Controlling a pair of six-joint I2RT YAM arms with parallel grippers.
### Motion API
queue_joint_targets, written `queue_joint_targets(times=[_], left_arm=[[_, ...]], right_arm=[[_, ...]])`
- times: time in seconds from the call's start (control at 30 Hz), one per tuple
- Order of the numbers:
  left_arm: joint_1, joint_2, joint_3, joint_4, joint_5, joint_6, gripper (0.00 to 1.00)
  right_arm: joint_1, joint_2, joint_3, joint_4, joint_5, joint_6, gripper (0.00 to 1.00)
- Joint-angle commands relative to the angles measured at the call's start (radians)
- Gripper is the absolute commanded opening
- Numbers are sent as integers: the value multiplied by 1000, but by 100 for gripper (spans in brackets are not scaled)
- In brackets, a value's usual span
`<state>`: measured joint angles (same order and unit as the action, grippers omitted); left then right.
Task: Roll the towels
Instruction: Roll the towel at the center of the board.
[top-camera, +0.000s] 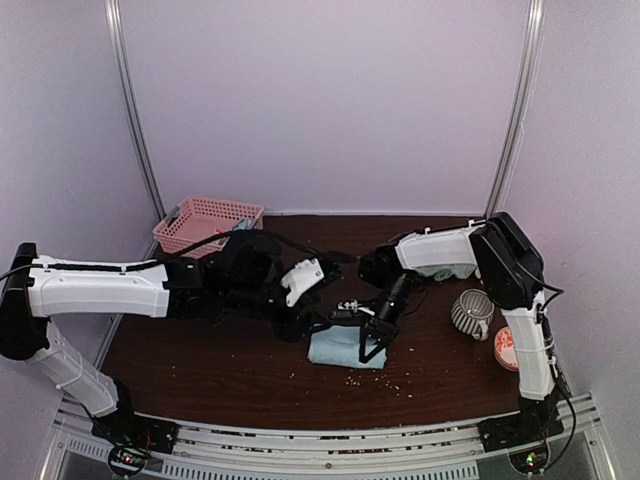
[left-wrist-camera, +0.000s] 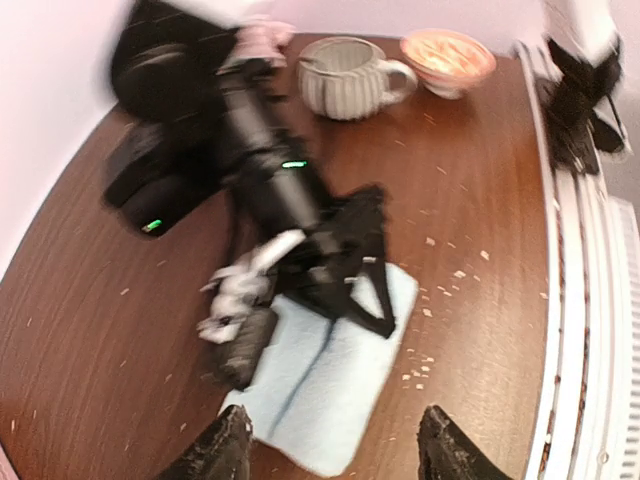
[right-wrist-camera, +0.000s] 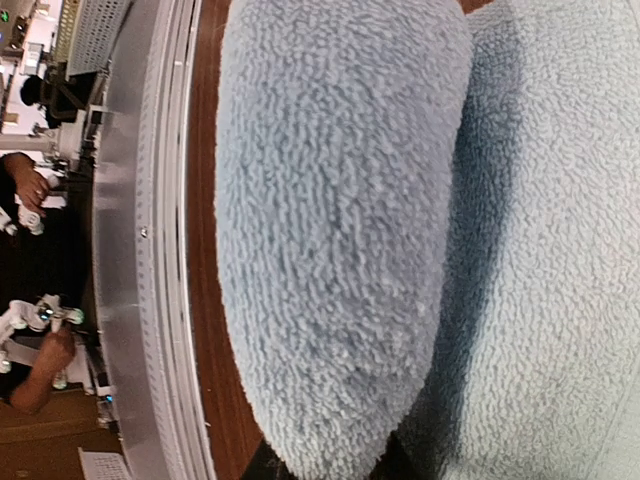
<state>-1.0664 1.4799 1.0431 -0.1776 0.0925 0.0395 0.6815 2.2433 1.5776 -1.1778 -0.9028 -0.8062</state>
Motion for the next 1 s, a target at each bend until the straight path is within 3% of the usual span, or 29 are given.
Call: queue_joint_targets(times=[0.0,0.27,0.5,0.77,0.9,0.97], left_arm=[[-71,133,70,-2,-75,195,58],[-101,373,190,-43,-63,350,63],[-106,494,254,-86,-26,387,58],[-107,526,262,-109,60,350,29],[-107,535,268,-150,55,314,15],[-106,517,249,-153,58,290,12]], right_arm=[[15,150,-43,-62,128,-3,10],[15,162,-2,-42,145,40,10],[15,159,16,-34,139,67,10],[15,109,37,-45,123,78,15],[10,17,89,-134,114,-4,34],[-7,-64,117,-177,121,-14,42]])
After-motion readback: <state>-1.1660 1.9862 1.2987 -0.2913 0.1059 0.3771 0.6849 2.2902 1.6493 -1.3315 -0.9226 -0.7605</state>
